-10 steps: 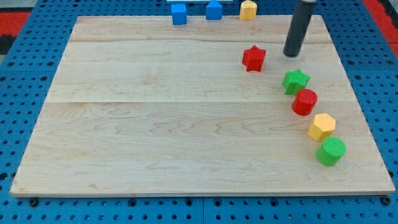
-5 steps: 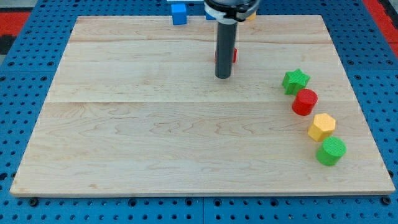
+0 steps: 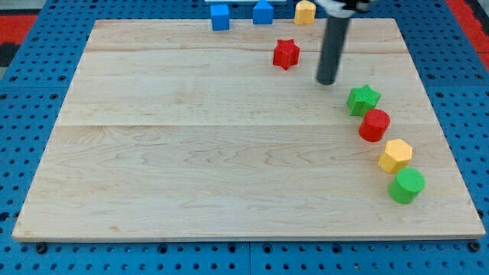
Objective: Move the red star to the left of the blue cube
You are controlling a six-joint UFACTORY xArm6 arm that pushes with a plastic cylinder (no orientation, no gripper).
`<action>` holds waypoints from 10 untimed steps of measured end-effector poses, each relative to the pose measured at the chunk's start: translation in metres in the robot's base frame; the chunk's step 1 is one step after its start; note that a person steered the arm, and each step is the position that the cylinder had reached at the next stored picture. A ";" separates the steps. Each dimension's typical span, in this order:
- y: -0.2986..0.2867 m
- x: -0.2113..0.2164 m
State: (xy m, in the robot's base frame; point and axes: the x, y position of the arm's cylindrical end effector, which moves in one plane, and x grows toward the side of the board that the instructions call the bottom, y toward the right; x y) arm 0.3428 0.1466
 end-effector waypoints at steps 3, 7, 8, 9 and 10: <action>-0.065 -0.033; 0.026 -0.052; -0.031 -0.052; -0.065 -0.064; -0.065 -0.078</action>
State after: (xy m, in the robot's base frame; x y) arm 0.2652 0.0821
